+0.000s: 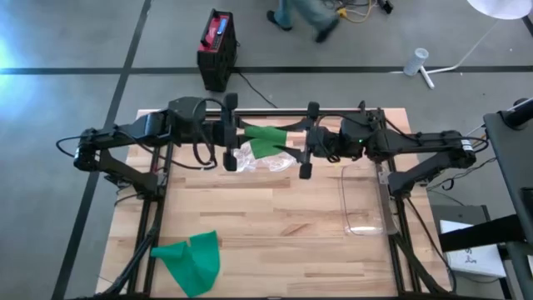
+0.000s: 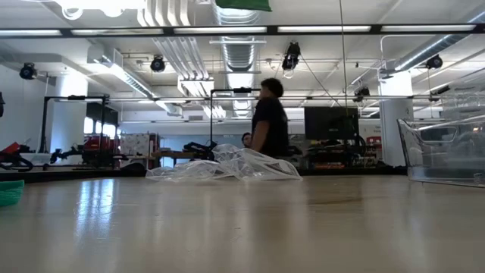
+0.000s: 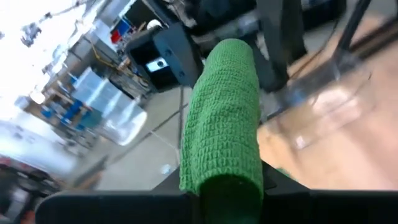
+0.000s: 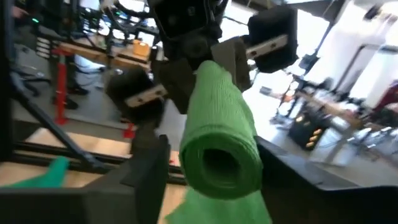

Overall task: Roll bandage
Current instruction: Roll the green bandage

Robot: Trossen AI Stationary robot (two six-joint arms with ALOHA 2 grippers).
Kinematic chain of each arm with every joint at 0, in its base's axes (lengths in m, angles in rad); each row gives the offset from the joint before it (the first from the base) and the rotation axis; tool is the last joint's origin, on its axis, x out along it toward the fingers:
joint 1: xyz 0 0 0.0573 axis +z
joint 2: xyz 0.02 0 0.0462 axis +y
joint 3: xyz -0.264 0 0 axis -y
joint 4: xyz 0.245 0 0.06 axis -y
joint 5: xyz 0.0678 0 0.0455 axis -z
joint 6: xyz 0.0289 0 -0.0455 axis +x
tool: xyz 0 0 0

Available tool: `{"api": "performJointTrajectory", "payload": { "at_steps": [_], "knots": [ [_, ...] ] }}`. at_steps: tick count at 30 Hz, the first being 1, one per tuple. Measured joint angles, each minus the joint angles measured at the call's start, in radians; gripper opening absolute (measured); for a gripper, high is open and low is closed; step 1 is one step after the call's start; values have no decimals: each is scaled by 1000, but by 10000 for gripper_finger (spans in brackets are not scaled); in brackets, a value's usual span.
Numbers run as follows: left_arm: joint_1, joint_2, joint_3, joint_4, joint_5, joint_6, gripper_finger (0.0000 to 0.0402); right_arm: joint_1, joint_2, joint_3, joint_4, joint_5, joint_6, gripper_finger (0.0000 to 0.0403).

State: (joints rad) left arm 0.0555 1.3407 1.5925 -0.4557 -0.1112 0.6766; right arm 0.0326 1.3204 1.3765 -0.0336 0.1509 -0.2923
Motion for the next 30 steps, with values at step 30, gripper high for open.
{"api": "performJointTrajectory", "payload": {
  "at_steps": [30],
  "knots": [
    [-102,16,-4,184,-189,694,29,-13,4,10,98,-59,160,268]
  ]
}}
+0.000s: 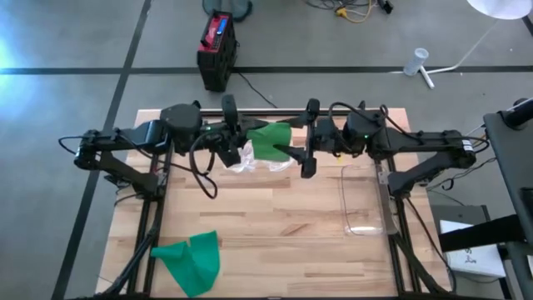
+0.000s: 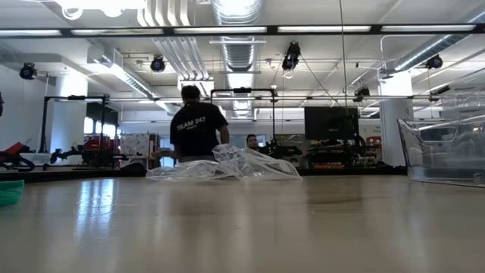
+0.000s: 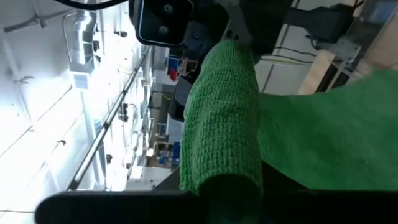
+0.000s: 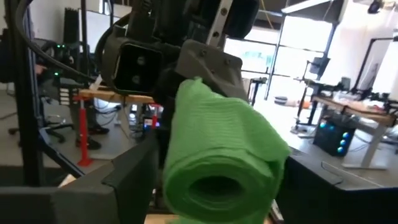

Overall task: Roll bandage
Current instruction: Roll the green bandage

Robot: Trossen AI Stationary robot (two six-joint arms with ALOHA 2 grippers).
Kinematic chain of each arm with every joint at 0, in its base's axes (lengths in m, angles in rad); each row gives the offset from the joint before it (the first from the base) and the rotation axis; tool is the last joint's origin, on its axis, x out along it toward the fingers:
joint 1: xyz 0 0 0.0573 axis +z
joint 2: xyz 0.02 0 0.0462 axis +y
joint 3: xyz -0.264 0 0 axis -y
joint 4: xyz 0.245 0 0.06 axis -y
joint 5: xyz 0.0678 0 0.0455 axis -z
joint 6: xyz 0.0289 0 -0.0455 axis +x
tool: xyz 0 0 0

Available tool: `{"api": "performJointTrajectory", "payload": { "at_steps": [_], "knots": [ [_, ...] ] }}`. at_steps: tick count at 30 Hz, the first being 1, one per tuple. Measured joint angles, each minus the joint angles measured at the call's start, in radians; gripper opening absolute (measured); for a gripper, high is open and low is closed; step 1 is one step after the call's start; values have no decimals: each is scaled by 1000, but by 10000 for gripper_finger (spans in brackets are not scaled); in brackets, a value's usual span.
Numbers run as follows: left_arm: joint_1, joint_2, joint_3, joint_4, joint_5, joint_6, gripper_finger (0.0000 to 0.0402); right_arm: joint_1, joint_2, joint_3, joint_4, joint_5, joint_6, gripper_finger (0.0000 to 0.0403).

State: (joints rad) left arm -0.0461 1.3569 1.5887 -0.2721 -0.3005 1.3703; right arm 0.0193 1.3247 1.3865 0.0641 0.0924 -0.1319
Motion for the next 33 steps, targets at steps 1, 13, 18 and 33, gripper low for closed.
{"api": "performJointTrajectory", "payload": {
  "at_steps": [1,13,18,33],
  "knots": [
    [-1,4,0,5,-4,10,29,0,0,0,-2,-4,3,265],
    [-12,12,-1,64,-76,-63,29,0,4,0,-65,-19,-36,231],
    [-11,11,-1,65,-76,-166,29,0,7,0,-60,27,-78,165],
    [-11,3,0,62,-18,-501,29,-3,18,-2,-108,253,-166,3]
  ]
}}
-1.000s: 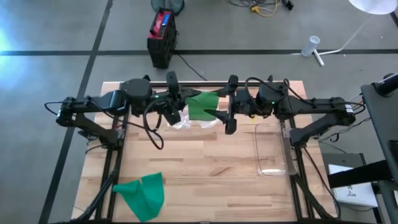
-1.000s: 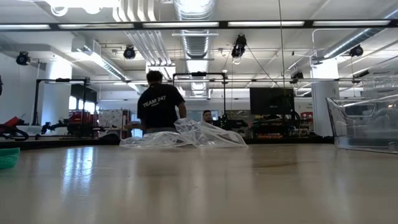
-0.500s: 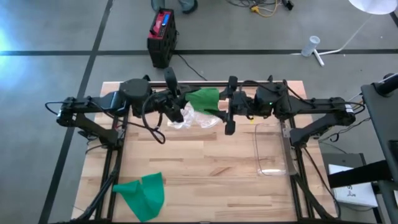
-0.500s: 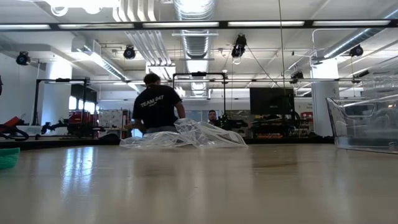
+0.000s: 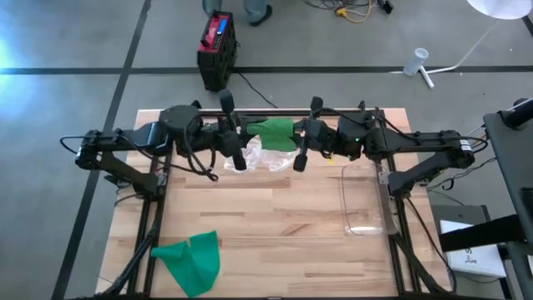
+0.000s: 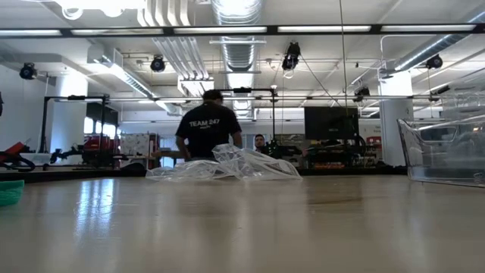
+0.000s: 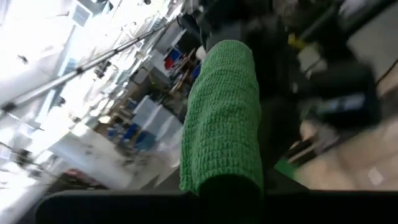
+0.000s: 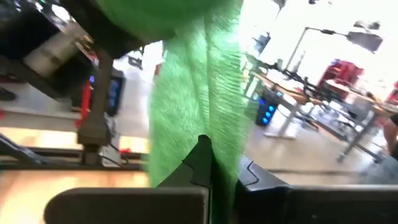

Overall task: Roll bandage
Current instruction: Roll the green bandage

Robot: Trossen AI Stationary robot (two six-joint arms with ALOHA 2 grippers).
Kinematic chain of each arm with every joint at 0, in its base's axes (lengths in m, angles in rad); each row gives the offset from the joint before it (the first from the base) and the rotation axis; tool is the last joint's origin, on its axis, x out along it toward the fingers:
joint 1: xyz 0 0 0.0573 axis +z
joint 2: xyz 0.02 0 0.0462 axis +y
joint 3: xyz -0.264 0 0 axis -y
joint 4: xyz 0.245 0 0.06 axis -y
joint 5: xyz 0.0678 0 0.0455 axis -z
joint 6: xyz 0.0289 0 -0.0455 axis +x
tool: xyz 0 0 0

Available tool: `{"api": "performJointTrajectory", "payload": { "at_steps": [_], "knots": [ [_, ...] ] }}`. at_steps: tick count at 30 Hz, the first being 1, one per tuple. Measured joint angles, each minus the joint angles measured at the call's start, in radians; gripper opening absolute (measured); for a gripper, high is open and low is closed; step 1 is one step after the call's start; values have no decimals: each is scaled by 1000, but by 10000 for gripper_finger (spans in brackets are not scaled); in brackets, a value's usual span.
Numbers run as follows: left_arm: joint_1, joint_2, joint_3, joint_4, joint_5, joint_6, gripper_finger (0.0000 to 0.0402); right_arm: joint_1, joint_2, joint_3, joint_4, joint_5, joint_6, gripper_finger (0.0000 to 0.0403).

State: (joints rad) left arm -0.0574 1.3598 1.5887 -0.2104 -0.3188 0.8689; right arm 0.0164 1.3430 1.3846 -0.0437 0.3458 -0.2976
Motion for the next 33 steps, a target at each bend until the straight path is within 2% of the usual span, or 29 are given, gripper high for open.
{"api": "performJointTrajectory", "payload": {
  "at_steps": [7,13,16,19,23,28,33],
  "knots": [
    [1,-4,47,-2,31,-212,29,-15,0,-10,-51,10,71,2],
    [16,1,62,-1,17,-177,29,-9,0,-11,-47,-129,115,3],
    [19,12,60,-7,-48,-84,29,-2,0,-3,-48,-135,114,8],
    [20,23,59,-21,-80,41,29,-2,-1,0,-53,-135,123,34],
    [19,37,56,-26,-82,237,29,-2,-10,2,-70,-136,173,97],
    [14,40,22,-3,-83,571,29,-1,-43,2,-132,-137,220,184],
    [14,42,-17,111,-83,710,29,-1,-106,2,-179,-144,273,254]
  ]
}}
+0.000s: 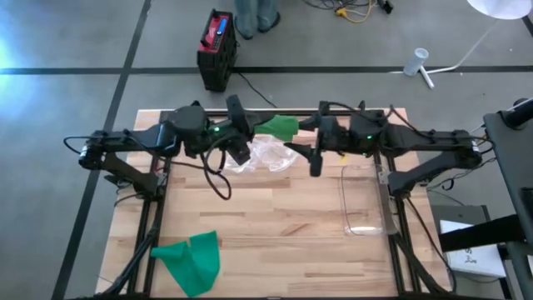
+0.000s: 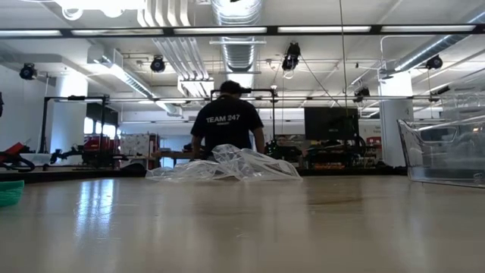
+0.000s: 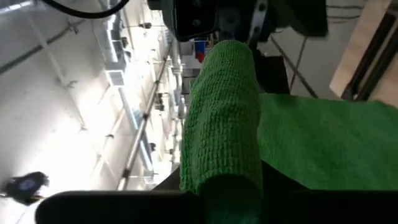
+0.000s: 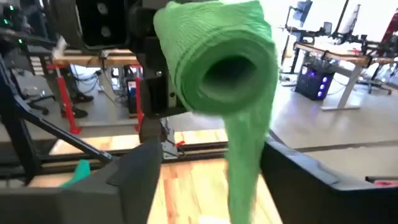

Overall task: Roll bandage
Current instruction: Roll the green bandage

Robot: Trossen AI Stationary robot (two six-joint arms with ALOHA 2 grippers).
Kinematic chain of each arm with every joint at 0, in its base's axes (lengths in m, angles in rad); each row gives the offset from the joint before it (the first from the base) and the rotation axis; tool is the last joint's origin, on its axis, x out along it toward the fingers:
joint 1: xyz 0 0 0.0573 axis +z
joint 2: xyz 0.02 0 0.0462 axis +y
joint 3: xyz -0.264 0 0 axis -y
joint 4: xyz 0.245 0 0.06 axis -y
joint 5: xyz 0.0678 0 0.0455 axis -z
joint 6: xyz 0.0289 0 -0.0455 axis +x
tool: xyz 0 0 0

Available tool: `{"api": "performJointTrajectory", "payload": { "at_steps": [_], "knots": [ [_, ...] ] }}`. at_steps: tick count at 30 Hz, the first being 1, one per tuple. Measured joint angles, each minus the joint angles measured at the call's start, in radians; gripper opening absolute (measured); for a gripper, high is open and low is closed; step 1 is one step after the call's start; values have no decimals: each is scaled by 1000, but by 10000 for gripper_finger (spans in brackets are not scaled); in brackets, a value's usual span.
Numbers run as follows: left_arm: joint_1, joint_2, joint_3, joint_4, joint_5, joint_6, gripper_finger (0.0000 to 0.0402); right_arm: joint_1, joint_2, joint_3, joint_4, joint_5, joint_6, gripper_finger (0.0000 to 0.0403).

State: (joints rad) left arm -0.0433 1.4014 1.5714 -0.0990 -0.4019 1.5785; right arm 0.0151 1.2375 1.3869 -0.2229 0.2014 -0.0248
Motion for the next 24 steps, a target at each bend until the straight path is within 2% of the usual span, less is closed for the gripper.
{"api": "performJointTrajectory", "payload": {
  "at_steps": [5,8,15,17,24],
  "knots": [
    [-2,-1,-16,32,0,73,29,0,-64,0,-75,-37,38,301],
    [-6,-1,-19,35,0,110,28,0,-92,0,-69,-78,20,312],
    [-23,-1,-73,127,-9,303,36,0,-97,1,89,-79,-42,304],
    [-26,-1,-83,135,-10,368,32,0,-79,1,136,-79,-9,301],
    [-43,-1,-150,275,-27,486,38,0,1,0,124,-102,85,300]
  ]
}}
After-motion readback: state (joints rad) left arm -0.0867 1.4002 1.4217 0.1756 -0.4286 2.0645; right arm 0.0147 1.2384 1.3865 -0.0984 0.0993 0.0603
